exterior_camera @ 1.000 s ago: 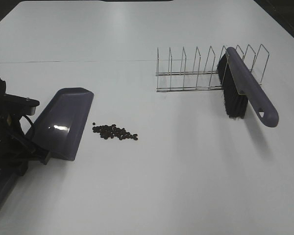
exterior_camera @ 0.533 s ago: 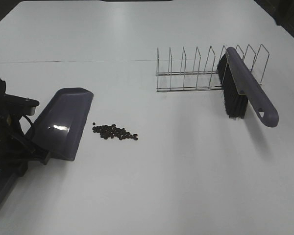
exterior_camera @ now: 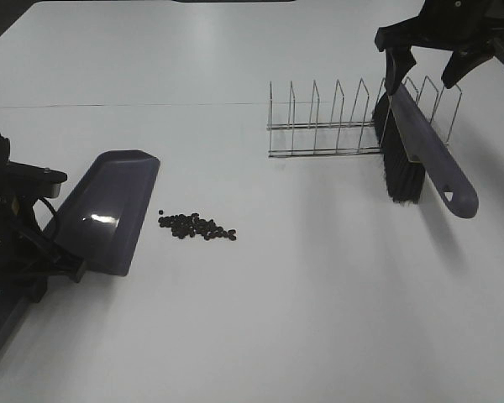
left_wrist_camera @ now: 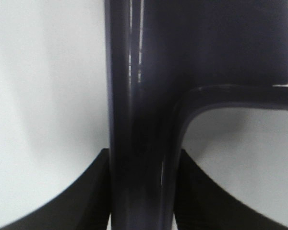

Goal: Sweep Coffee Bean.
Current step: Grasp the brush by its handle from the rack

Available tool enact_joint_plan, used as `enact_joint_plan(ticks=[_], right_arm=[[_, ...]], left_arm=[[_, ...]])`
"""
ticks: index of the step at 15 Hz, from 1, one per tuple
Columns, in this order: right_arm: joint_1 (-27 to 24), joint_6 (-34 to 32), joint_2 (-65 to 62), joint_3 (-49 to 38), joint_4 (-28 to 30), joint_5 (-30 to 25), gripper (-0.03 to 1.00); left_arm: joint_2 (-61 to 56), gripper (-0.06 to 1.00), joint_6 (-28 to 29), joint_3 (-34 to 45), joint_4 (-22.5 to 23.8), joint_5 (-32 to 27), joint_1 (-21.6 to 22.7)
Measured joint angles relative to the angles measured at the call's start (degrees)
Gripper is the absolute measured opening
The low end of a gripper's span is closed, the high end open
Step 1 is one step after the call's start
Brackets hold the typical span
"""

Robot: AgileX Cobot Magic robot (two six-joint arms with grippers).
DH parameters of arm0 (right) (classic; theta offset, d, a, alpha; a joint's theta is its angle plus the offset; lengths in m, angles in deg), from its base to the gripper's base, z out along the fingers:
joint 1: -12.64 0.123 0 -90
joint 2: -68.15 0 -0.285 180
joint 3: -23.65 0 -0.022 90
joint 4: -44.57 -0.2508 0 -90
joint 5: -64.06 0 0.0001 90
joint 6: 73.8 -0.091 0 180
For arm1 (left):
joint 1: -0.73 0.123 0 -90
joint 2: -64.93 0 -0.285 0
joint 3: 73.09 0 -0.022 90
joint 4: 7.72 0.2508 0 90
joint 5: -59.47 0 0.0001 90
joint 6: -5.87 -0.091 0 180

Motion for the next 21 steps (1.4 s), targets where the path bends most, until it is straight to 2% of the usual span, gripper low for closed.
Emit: enact_joint_plan(ticks=[3,11,13,16,21], right_arm=[[0.0,0.0,5.84,4.13,0.0,0.06,0.73],[0.0,0.0,9.34,4.35,0.06,0.0,0.69],[-1.26,-1.03,9.74,4.35,-3.55,0.0,0.68],[-2.69,-1.15,10.14,4.35,-4.41,0.0,0.68],[-3.38,-1.15,10.26,2.98,-4.64,-0.11,0.56]], left_arm=[[0.0,0.33,0.0,0.0,0.0,0.0,0.0],[0.0,0.33,0.0,0.0,-0.74,-0.11,0.0],[0.0,0.33,0.0,0.0,-0.92,-0.23,0.0],[0.0,0.33,0.0,0.0,-0.97,-0.23,0.0],[0.0,0.33,0.0,0.0,-1.03,-0.23,0.0]])
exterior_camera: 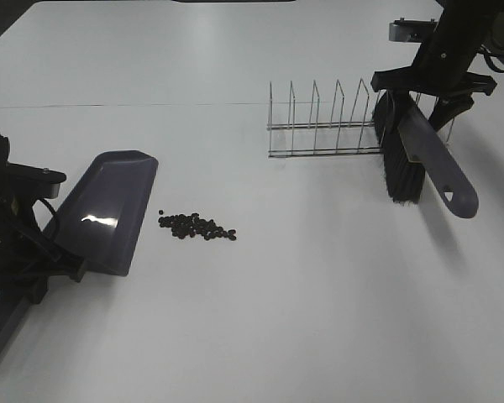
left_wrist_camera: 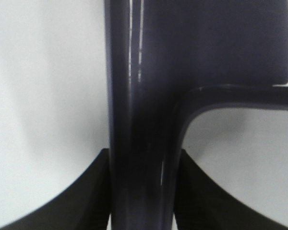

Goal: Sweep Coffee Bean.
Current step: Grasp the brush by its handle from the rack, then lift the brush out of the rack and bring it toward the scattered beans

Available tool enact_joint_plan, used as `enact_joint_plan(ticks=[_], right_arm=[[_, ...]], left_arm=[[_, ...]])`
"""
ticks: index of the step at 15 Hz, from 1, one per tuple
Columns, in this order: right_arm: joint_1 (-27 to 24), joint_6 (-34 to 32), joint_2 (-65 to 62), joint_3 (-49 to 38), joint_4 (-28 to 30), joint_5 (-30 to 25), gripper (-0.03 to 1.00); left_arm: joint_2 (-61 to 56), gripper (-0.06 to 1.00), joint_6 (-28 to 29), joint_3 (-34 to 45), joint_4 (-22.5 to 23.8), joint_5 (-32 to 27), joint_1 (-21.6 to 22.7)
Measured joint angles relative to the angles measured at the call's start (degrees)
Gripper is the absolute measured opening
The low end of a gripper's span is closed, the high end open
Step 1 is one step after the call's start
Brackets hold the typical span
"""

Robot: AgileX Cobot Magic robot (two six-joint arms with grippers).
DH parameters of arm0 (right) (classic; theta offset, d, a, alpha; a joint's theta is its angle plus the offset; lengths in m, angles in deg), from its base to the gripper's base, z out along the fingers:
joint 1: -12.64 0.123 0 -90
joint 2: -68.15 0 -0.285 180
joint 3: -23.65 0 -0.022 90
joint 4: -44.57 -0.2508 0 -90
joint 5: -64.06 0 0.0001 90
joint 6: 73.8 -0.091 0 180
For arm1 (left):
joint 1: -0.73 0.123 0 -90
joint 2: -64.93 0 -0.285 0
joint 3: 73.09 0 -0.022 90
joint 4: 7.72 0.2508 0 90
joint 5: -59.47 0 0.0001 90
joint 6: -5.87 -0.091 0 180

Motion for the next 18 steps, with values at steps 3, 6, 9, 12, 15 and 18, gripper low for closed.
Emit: enact_joint_plan(ticks=[3,6,9,12,15,18], right_arm=[[0.0,-1.43,0.0,0.0,-0.06,0.0,0.31],[0.0,-1.6,-0.23,0.0,-0.17,0.0,0.31],[0.06,-2.92,-3.78,-0.29,0.17,-0.06,0.31],[0.06,-4.18,-11.63,-3.67,0.29,0.11,0.31],[0.06,-4.41,-20.91,-14.95,3.72,-0.06,0.31],[0.06,-4.47,-33.46,-27.56,5.39,-0.06,0.31]], left_arm=[[0.0,0.33,0.0,0.0,-0.17,-0.06,0.0],[0.0,0.33,0.0,0.0,-0.4,-0.11,0.0],[0.0,0.33,0.0,0.0,-0.46,-0.23,0.0],[0.0,0.33,0.0,0.0,-0.52,-0.23,0.0],[0.0,0.33,0.0,0.0,-0.57,-0.29,0.0],[0.0,0.33,0.0,-0.06,-0.29,-1.89,0.0]])
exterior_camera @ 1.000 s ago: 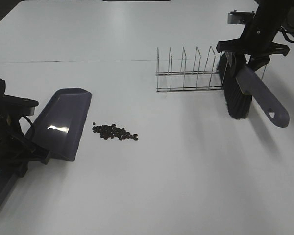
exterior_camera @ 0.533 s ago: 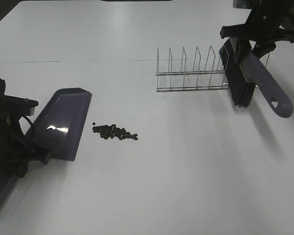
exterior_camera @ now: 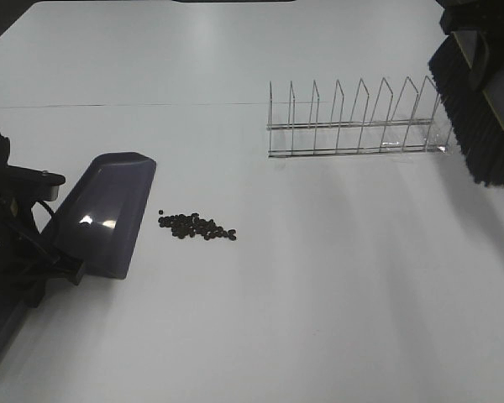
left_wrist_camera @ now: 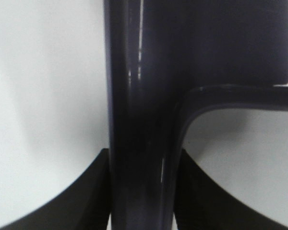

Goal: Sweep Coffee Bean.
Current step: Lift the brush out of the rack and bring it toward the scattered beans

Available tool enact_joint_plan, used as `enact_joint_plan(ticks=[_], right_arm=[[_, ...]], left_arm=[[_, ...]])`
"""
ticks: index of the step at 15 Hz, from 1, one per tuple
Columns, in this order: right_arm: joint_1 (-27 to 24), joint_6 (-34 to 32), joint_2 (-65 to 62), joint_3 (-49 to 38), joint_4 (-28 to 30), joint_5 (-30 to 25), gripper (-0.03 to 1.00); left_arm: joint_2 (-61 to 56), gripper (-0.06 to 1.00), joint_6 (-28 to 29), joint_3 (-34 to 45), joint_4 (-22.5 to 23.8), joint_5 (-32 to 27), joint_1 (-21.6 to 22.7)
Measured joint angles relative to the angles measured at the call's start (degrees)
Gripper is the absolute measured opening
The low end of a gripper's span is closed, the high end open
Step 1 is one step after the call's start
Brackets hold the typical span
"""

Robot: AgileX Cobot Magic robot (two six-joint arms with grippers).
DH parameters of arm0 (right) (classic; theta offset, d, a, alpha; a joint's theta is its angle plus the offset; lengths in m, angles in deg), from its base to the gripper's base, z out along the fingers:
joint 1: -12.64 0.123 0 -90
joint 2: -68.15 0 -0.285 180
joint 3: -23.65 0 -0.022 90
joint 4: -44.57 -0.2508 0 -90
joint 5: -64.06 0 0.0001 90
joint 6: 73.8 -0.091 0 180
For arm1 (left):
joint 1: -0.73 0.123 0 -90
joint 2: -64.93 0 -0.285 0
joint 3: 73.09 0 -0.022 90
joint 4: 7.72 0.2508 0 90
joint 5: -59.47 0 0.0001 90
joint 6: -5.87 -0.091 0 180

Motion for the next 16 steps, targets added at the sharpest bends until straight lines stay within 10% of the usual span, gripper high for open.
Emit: enact_joint_plan(ticks=[3,7,16], right_arm=[[1.2,-0.4,-4.98,-7.33,1.2,-0.46,0.31],[16.9,-10.66,-1.66,-11.69,17.13,-0.63,0.31],[30.71,-13.46,22.0,5.39,17.13,-0.06,0.31]], left_arm=[[0.0,0.33,0.0,0.0,0.46,-1.49,0.0],[0.23,0.33,1.32,-2.64,2.92,-5.16,0.0],[3.38,0.33,1.49,-7.45,8.48,-13.01,0.0]])
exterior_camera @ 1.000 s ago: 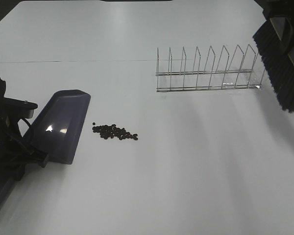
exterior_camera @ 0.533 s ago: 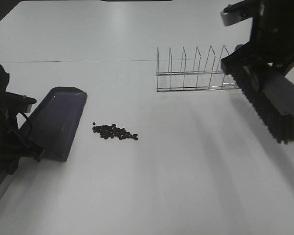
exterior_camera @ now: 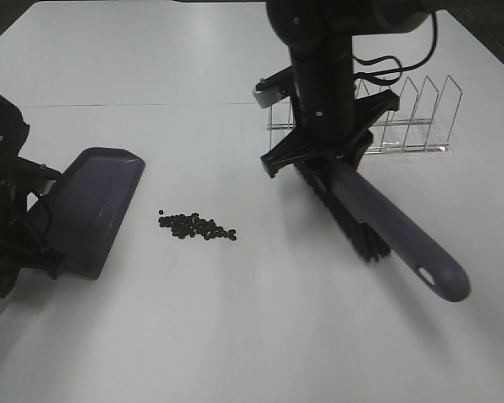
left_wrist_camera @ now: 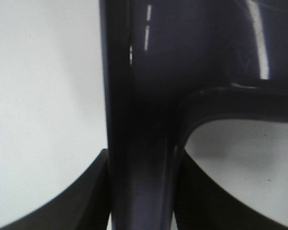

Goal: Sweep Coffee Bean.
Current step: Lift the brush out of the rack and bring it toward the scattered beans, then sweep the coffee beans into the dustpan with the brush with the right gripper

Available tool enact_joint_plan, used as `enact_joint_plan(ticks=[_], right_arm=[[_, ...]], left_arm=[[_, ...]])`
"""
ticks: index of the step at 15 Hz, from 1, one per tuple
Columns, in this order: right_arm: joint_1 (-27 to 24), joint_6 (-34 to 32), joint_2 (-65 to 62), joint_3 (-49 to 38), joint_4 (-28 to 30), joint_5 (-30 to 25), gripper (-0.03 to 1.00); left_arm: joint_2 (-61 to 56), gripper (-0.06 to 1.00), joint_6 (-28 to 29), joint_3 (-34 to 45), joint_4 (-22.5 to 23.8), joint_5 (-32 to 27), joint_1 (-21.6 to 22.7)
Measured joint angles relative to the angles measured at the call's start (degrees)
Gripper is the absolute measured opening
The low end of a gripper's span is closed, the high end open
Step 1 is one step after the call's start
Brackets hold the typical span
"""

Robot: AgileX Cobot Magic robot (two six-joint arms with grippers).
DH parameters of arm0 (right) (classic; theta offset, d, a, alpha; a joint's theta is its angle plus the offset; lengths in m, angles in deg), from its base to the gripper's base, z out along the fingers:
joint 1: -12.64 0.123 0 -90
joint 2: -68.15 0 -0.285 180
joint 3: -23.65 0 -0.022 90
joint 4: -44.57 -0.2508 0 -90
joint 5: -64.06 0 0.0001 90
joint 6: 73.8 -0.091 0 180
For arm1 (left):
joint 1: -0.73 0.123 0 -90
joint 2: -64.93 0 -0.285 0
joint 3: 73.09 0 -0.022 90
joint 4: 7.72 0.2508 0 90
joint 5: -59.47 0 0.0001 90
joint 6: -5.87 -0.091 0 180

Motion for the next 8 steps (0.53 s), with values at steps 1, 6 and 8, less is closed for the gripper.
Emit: enact_joint_plan(ticks=[1,6,8], right_arm=[[2.35,0.63,4.01,5.84,-2.18,0.11,0.31],[3.38,3.09,10.89,15.99,-13.06,-0.23,0.31],[3.38,3.55,12.78,17.93,-16.04,-0.52,0.31]], left_arm=[[1.09,0.33,-0.74,0.0,-0.4,0.0,0.0],[2.29,0.33,-4.13,-0.46,-1.83,-0.52,0.0],[2.29,0.33,-6.19,-0.52,-3.67,-0.52,0.0]])
